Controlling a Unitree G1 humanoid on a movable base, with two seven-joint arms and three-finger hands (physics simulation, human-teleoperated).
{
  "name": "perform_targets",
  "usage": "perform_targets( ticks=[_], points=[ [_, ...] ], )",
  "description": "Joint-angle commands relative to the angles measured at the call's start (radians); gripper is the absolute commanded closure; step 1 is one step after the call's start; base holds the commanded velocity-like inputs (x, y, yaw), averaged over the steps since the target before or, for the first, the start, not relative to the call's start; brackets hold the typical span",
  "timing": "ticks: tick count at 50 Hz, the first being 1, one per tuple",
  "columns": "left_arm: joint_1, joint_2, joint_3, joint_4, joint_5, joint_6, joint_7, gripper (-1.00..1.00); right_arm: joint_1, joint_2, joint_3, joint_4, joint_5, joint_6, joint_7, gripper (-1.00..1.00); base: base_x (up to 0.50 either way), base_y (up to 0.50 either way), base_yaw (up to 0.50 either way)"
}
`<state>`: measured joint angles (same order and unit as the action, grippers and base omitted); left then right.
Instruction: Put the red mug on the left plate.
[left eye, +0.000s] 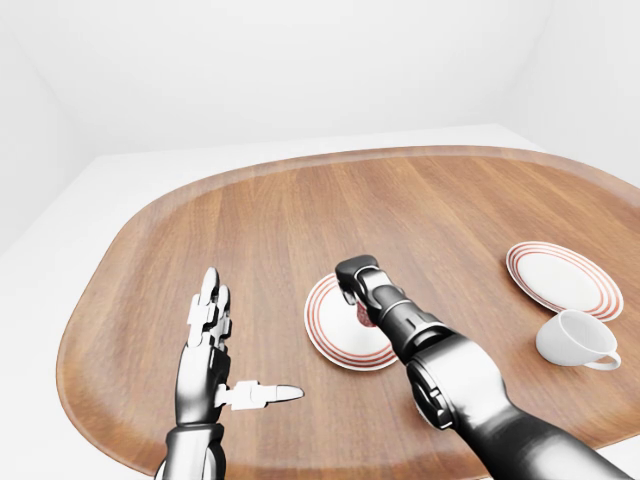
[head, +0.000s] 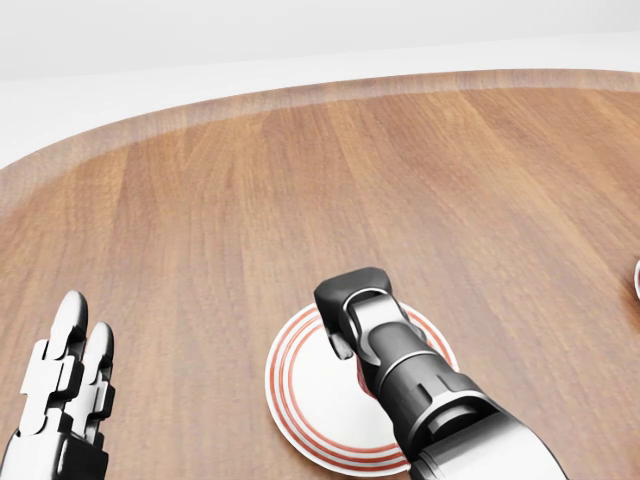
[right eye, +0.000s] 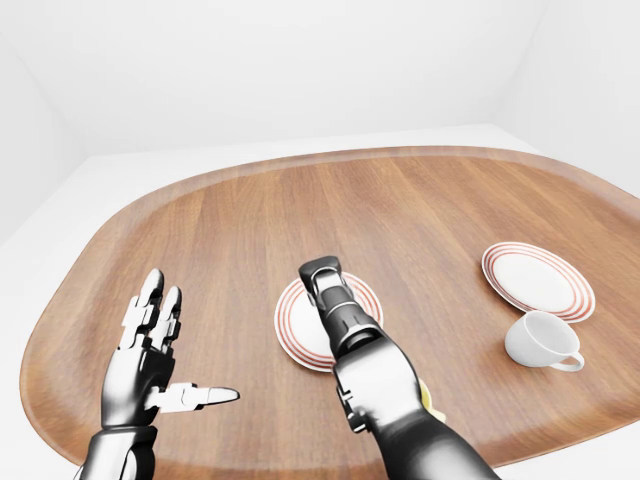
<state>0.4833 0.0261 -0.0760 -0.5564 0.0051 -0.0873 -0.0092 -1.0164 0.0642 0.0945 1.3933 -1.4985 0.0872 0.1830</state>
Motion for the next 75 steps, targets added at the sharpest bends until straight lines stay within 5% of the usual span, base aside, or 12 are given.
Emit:
perform_targets(
  ticks=[1,23,31,52,54,75],
  points=[
    [-0.007,-0.004,0.005,0.012,-0.001,0.0,-0.006,-1.0,0.024,0.043,-0.028,0.013,-0.065,0.0,-0.042,1.0,0.0,0.0,0.0],
    [-0.008,-0.006,0.007,0.021,-0.006,0.0,-0.012,-1.0,0.042,0.059,-0.079,0.016,-0.105,0.0,-0.125,1.0,0.0,0.0,0.0],
    [-0.005,-0.006,0.009,0.021,-0.008,0.0,-0.013,-1.0,0.033,0.053,-0.086,0.016,-0.119,0.0,-0.229,1.0,0.0,0.0,0.0],
    [0.0,-0.005,0.015,0.022,-0.017,0.0,-0.017,-1.0,0.036,0.049,-0.103,0.016,-0.113,0.0,-0.251,1.0,0.0,0.0,0.0],
    [-0.012,-0.007,0.019,0.029,-0.019,0.0,-0.02,-1.0,0.063,0.031,-0.154,0.019,-0.07,0.0,-0.165,1.0,0.0,0.0,0.0],
    [-0.018,-0.019,0.04,0.031,-0.029,0.0,-0.041,-1.0,0.076,0.029,-0.178,0.02,-0.076,0.0,-0.125,1.0,0.0,0.0,0.0]
  ],
)
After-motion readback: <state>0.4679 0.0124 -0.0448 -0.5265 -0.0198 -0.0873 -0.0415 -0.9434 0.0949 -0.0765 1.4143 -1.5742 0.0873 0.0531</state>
